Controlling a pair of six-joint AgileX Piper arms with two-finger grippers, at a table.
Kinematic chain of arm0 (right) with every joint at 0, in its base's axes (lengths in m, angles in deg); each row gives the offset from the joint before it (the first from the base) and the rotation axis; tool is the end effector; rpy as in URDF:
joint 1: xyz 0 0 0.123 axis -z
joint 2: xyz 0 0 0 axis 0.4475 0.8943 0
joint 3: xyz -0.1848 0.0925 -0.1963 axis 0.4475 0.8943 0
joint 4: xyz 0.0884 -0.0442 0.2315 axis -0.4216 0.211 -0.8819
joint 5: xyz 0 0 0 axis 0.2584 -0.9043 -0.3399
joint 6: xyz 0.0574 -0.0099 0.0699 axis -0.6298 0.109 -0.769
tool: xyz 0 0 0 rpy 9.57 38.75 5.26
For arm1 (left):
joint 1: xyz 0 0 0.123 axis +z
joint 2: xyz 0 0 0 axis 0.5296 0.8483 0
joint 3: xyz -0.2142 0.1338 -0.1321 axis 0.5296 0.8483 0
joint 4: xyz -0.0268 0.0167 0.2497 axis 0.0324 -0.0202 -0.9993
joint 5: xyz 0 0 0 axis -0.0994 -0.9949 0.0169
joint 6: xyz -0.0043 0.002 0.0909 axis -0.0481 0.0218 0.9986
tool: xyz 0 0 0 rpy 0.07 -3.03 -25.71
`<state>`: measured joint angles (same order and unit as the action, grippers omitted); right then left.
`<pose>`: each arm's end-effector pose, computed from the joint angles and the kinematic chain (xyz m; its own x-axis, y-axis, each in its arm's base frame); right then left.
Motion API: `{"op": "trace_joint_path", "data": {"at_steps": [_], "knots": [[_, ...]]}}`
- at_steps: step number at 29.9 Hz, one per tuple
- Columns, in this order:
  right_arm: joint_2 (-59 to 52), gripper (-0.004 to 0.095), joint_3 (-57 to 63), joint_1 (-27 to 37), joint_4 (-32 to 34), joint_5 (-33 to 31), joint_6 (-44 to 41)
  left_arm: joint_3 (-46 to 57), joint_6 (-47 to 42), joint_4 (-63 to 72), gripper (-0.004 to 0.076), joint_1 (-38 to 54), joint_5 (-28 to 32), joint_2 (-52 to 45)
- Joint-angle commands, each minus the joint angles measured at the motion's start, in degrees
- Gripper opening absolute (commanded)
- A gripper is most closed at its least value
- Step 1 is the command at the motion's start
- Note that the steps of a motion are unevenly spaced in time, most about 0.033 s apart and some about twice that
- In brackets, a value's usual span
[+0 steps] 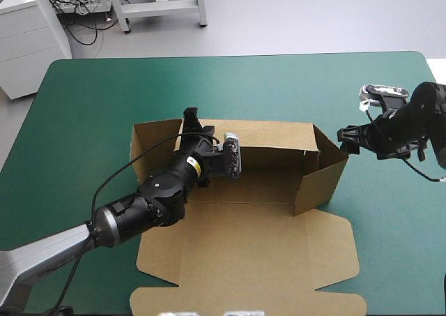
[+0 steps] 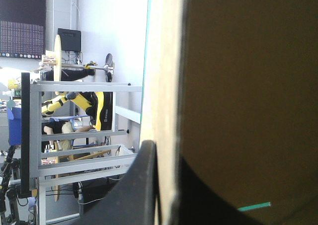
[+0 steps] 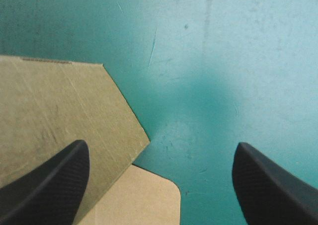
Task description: Fold the box
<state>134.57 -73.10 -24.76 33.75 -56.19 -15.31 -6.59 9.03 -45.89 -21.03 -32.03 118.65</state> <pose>0.2863 0.0094 0.3478 -0.9395 0.0126 -0.3423 -0.0542 0.9813 0.1847 0.2265 -0.2260 0.3034 0.2155 0.9465 -0.2402 0.4892 0.1082 0.8654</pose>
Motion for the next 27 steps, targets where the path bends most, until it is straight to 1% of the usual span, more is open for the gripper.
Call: {"op": "trace_joint_path", "data": {"at_steps": [1, 8, 13, 16, 19, 27], "knots": [[-4.09, 0.0720, 0.81, 0.30, -2.84, -0.55, 2.90, -0.47, -0.71, 3.92, -0.0032, -0.36, 2.62, -0.63], [-6.30, 0.0720, 3.95, 0.19, -7.89, -0.44, 6.30, -0.47, -0.97, 3.92, -0.0032, -0.36, 2.82, -0.63], [-6.30, 0.0720, 5.13, 0.19, -14.39, -0.44, 10.09, -0.47, -1.20, 3.92, -0.0032, -0.36, 2.61, -0.63], [-6.30, 0.0720, 5.13, 0.19, -16.56, -0.44, 10.35, -0.47, -1.20, 3.92, -0.0032, -0.36, 2.61, -0.63], [-6.30, 0.0720, 5.13, -0.09, -16.70, -0.44, 10.52, -0.47, -1.20, 3.92, -0.0032, -0.36, 2.61, -0.63], [-6.30, 0.0720, 5.21, -5.19, -14.29, -0.44, 10.25, -0.47, -1.20, 3.92, -0.0032, -0.36, 2.61, -0.63]]}}
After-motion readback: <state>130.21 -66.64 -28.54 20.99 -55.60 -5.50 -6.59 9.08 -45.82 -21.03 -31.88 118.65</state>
